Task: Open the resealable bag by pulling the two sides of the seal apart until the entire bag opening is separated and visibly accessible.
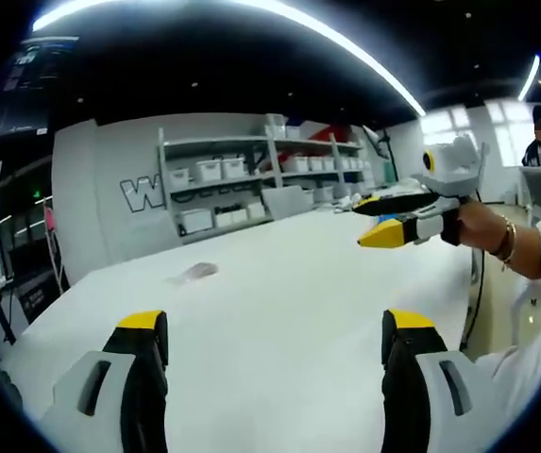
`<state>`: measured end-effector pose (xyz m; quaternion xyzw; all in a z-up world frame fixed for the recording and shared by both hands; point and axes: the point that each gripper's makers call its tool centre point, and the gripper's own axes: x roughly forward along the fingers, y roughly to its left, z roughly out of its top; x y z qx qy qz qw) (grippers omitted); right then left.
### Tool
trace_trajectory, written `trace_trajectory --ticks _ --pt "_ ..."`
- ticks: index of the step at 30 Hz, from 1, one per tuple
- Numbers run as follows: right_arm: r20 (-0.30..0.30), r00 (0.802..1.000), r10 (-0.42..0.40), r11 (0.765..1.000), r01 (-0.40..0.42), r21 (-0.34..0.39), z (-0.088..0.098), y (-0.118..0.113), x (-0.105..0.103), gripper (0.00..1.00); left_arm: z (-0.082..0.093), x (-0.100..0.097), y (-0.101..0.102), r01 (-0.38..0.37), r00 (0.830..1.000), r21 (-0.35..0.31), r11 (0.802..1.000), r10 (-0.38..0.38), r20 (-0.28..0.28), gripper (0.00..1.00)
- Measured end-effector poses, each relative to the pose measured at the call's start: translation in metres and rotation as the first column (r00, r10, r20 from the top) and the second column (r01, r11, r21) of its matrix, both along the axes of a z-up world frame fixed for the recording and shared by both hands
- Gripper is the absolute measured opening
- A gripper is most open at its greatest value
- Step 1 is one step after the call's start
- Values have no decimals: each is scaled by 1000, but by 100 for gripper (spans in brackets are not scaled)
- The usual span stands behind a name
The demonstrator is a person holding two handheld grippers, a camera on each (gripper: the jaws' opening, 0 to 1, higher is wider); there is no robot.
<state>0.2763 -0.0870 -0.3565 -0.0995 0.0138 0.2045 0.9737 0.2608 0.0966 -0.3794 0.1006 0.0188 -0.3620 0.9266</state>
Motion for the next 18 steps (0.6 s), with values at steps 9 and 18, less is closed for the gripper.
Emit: trace_trajectory --ticks 9,18 --pt "-8 1000 -17 996 17 -90 -10 -1 7 72 -3 3 3 -12 1000 1 1000 12 -8 93" --pt "-28 1000 -8 991 4 -136 -18 1 17 68 -5 6 7 -27 1000 -1 1000 27 -15 93"
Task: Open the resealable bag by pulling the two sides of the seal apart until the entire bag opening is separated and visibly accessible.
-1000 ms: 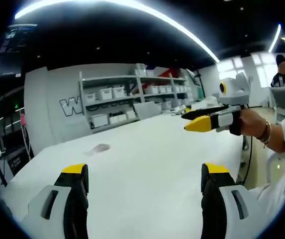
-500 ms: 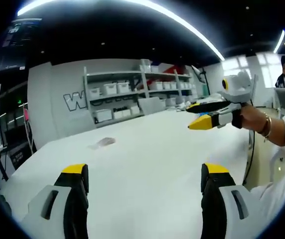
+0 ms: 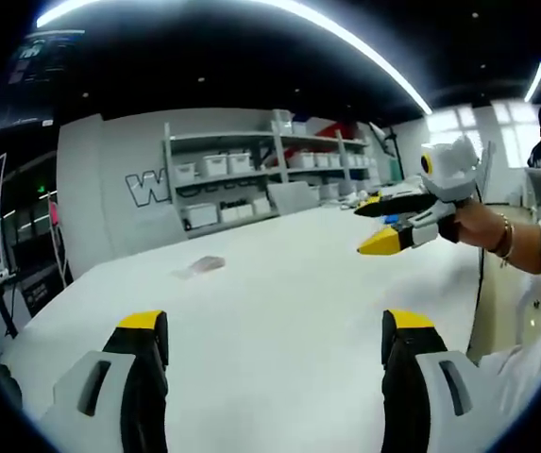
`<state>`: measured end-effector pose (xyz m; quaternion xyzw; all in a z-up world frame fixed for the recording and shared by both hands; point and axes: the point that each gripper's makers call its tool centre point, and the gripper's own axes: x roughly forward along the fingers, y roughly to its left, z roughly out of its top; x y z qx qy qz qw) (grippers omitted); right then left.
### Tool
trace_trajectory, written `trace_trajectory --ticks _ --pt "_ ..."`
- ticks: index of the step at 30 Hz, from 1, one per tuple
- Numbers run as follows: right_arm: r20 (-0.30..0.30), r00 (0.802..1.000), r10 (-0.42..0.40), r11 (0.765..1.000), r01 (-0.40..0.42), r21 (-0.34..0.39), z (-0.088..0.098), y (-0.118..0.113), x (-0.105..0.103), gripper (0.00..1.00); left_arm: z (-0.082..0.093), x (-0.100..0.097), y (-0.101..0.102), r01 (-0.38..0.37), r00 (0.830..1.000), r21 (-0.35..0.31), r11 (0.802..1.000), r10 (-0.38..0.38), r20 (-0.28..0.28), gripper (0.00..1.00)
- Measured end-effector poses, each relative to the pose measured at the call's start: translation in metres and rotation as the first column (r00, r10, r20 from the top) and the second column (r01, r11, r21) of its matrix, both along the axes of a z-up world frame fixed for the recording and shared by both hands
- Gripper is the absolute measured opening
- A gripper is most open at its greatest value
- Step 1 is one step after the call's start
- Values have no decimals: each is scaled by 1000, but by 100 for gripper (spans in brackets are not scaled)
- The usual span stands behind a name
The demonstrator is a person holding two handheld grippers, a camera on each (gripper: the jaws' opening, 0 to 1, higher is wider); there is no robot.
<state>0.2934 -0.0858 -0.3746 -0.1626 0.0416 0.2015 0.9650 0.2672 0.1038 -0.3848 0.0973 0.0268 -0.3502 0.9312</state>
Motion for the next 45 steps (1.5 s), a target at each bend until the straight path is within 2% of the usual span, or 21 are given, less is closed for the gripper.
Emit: trace_trajectory --ticks 12,20,28,37,45 --pt "-13 1000 -11 997 10 -72 -8 -1 11 65 0 0 1 -1 1000 1 1000 1 1 93" --pt "-13 1000 -15 993 14 -115 -5 -6 18 65 -2 -1 -2 4 1000 8 1000 -4 -3 92" --pt "-42 999 -14 989 7 -149 -13 -7 25 66 0 -1 -1 3 1000 7 1000 -3 1 92" --pt "-27 1000 -8 985 4 -174 -1 -2 35 66 4 -1 2 -3 1000 1 1000 3 9 92" --pt "-37 999 -13 981 5 -192 -3 -3 46 66 9 1 9 -15 1000 -10 1000 15 16 92"
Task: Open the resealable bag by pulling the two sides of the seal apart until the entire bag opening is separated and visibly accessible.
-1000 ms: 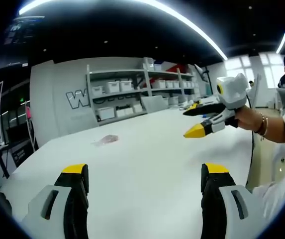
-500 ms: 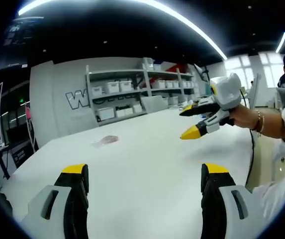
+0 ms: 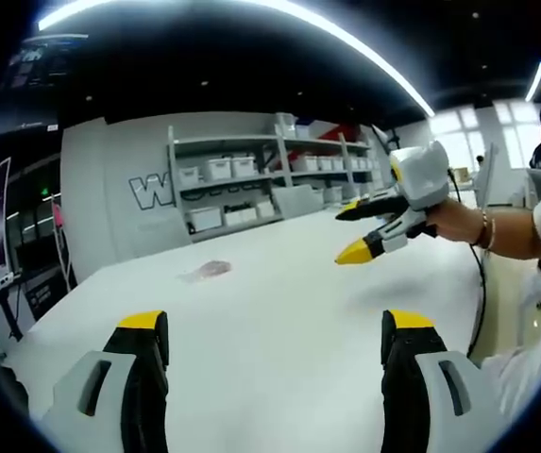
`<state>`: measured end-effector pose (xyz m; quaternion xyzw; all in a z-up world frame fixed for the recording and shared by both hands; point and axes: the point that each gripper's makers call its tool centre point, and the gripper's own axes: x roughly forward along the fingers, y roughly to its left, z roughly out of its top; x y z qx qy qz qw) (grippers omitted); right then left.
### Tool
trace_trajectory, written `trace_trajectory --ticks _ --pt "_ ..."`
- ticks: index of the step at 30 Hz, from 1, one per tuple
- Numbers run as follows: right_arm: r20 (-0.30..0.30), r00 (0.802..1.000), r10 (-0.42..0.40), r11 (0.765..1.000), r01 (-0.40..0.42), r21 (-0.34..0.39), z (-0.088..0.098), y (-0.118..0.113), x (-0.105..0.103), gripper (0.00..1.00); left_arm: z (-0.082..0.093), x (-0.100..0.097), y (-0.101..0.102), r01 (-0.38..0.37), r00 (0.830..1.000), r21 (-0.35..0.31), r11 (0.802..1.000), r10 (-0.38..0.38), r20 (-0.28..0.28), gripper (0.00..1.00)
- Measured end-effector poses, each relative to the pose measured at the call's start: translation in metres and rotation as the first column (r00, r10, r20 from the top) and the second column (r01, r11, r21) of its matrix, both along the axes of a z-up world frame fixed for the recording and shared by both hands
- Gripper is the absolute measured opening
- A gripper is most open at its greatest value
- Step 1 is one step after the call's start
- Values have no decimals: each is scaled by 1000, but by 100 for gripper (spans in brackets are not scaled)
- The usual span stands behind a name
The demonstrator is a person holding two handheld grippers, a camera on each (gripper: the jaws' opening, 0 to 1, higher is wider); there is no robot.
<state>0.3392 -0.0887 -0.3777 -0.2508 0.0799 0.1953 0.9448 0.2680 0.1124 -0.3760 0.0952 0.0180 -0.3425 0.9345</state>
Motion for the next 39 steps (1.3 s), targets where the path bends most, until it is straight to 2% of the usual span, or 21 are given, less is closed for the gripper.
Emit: trace_trajectory --ticks 13,20,25,28,39 --pt "-7 1000 -8 1000 8 -24 0 -5 13 66 -5 5 3 -7 1000 0 1000 7 -16 92" --pt "-11 1000 -4 1000 4 -12 0 -5 15 66 -6 8 4 -14 1000 -3 1000 14 -22 92" --pt "-30 1000 2 1000 -2 3 -6 -3 18 65 -10 12 3 -18 999 -21 1000 17 -49 92" --pt "-39 999 10 1000 -10 10 -7 -1 18 65 -7 17 8 -41 997 -48 998 37 -62 92" --pt "-48 998 27 999 -26 20 -6 1 20 65 1 25 5 -53 994 -69 996 46 -94 91"
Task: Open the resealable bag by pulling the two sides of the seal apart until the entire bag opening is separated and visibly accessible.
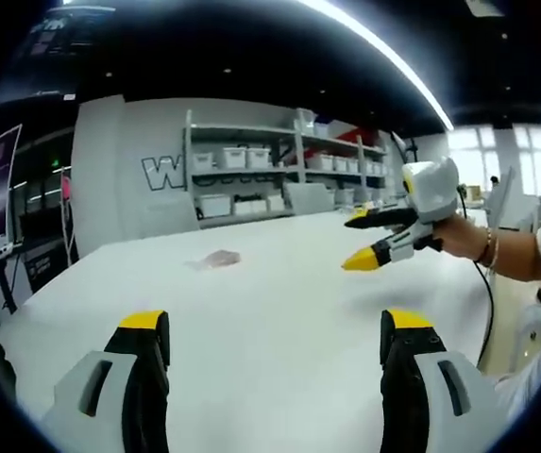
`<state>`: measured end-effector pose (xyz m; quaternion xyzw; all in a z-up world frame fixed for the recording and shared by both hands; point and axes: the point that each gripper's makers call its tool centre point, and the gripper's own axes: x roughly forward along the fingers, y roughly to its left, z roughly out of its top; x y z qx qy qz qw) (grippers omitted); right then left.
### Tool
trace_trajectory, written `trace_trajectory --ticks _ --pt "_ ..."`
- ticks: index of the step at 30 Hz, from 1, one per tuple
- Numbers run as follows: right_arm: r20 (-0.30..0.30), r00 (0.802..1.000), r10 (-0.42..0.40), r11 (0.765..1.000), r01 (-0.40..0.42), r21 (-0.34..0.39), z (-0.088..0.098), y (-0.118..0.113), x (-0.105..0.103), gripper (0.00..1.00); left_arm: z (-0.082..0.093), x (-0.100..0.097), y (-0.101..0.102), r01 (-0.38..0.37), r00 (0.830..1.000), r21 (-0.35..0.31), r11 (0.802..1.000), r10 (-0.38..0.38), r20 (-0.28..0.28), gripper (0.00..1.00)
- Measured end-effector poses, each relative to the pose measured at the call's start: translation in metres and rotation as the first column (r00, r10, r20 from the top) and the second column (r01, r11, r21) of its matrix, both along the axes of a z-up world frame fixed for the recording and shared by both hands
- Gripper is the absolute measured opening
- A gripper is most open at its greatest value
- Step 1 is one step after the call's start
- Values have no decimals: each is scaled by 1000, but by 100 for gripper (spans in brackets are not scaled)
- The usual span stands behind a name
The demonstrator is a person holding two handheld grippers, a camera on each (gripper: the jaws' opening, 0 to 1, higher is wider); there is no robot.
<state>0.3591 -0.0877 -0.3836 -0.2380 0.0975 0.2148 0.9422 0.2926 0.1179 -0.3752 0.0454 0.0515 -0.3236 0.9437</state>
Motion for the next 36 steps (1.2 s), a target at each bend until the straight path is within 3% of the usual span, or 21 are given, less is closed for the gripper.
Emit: trace_trajectory --ticks 18,36 --pt "-34 998 53 999 -53 -3 -10 14 4 63 -1 10 -4 -20 999 -15 1000 19 -43 91" --pt "-20 994 107 993 -107 -53 2 34 11 62 1 11 -1 -34 998 -22 999 33 -51 91"
